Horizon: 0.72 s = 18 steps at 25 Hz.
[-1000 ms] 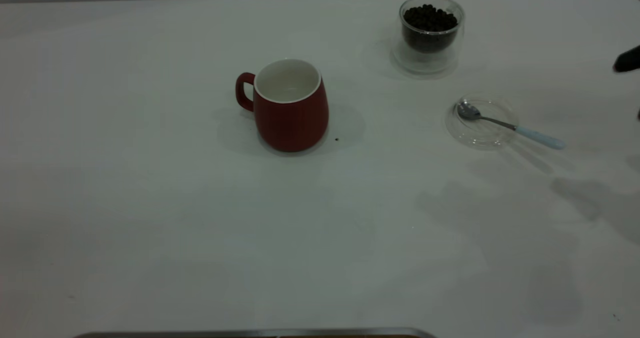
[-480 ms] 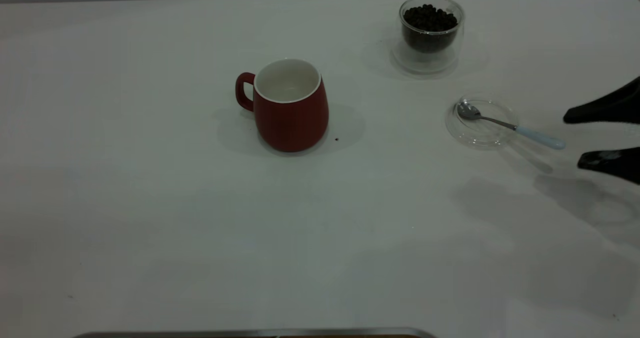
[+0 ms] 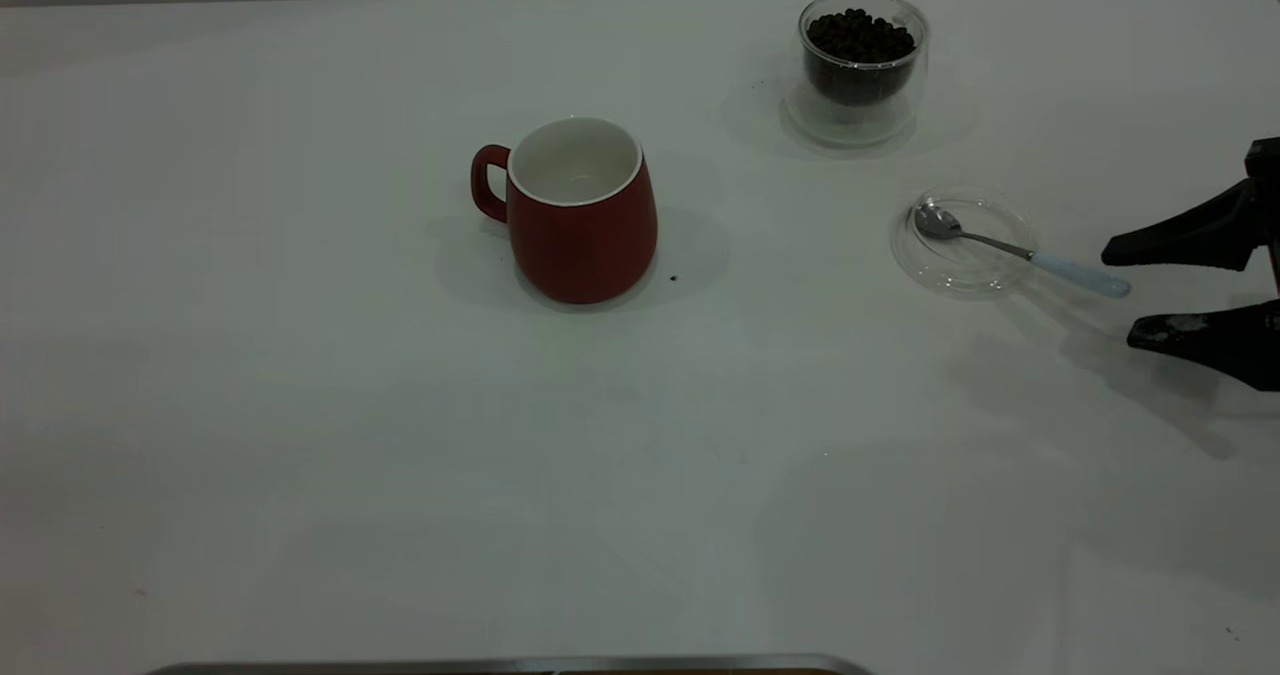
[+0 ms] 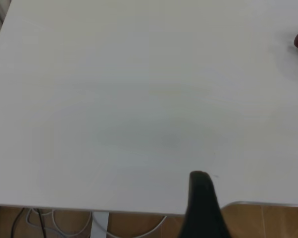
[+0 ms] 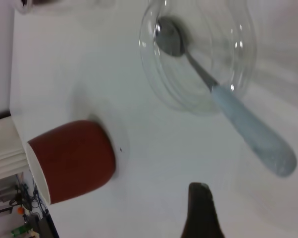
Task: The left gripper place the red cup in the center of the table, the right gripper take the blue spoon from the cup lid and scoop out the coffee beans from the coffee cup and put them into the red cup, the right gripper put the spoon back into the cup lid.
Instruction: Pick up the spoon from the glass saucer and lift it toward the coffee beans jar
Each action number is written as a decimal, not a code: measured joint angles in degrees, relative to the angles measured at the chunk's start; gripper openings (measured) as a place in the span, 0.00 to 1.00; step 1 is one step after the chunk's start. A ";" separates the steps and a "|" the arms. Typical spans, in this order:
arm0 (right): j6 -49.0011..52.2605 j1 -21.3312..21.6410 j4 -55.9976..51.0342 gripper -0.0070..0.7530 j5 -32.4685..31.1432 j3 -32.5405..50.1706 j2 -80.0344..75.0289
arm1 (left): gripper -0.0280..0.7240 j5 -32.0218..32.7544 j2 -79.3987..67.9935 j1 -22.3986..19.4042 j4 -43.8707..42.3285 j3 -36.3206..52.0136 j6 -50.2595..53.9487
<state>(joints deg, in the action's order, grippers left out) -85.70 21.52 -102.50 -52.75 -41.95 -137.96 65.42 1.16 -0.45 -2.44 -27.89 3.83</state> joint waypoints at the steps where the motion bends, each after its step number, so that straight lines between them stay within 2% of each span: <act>1: 0.00 0.00 0.00 0.76 0.00 -0.34 -0.08 | 0.82 0.00 0.00 0.00 0.00 0.00 0.00; 18: 0.69 -3.85 0.00 0.76 0.91 -5.34 -2.28 | 0.82 0.00 0.00 0.00 0.00 0.00 0.00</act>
<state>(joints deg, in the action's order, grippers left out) -85.02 17.67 -102.50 -51.84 -47.29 -140.23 65.42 1.16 -0.45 -2.44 -27.89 3.83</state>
